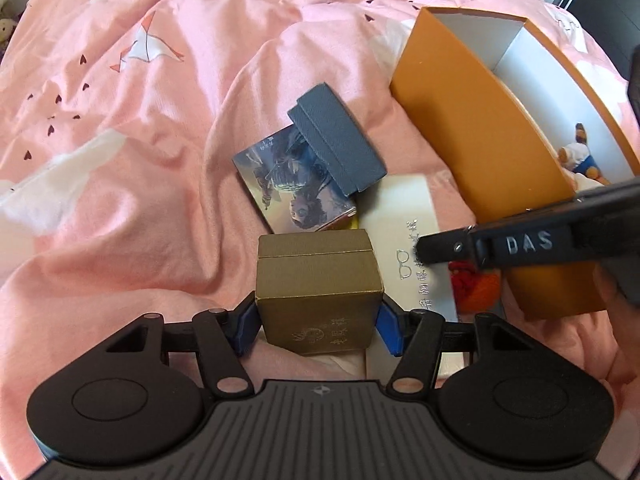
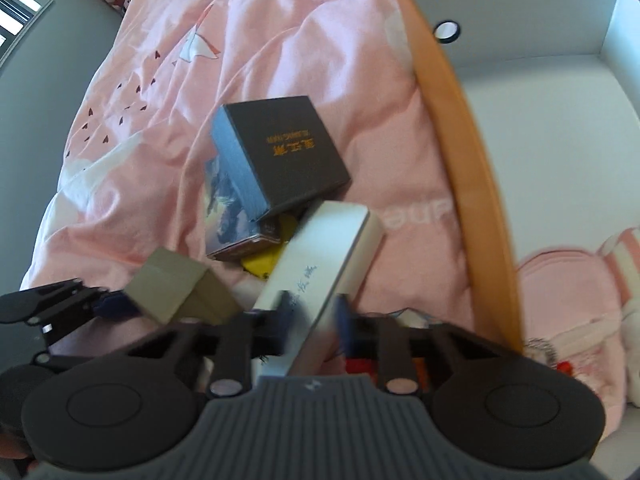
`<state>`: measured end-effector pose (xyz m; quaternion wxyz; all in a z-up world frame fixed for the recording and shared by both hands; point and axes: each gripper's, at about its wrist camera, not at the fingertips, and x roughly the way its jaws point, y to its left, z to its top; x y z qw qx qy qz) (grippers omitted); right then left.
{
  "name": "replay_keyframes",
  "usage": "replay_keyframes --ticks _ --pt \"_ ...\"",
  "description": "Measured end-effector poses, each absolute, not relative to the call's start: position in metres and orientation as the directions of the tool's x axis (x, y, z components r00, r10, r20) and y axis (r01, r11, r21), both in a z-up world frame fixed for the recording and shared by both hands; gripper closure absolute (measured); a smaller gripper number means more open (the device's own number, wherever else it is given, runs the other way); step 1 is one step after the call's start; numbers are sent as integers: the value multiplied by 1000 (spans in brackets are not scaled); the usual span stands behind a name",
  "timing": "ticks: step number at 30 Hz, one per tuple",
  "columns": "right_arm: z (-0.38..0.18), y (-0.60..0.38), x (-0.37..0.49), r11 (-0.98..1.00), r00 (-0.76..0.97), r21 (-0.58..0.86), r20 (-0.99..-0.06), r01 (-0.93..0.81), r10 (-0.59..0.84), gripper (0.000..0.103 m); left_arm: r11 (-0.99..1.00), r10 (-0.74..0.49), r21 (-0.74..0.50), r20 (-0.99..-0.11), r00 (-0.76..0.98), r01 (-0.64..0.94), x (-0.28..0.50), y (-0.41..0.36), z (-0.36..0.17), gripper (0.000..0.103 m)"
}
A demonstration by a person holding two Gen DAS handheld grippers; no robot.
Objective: Organize objects
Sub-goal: 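Grasp the white glasses box with the right gripper while the left holds the gold box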
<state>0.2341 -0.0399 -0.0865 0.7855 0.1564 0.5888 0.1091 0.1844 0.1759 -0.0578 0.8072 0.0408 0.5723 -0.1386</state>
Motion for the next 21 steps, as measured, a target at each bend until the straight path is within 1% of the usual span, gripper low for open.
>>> replay_keyframes --ticks 2,3,4,5,6,8,13,21 --pt "-86 -37 233 925 287 380 -887 5 362 84 963 -157 -76 -938 309 257 181 173 -53 35" --pt "-86 -35 231 922 279 388 -887 12 369 73 963 -151 -69 -938 313 260 178 170 -51 35" --pt "-88 -34 231 911 265 412 -881 21 392 57 962 -147 -61 -937 316 265 175 169 -47 35" --pt "-89 -34 231 898 251 438 -873 28 418 50 961 -141 -52 -937 321 271 172 163 -43 35" --pt "-92 -32 232 897 242 441 -874 31 422 47 961 -133 -41 -937 323 275 168 161 -40 35" --pt "-95 -22 227 915 241 404 -888 4 391 46 957 -111 -12 -938 328 290 164 154 -36 35" --pt "-101 -10 231 924 242 382 -897 7 369 41 949 -69 37 -944 322 312 158 145 -38 35" --pt "-114 -2 240 931 225 360 -914 67 337 32 955 -41 53 -951 305 293 167 152 -47 35"
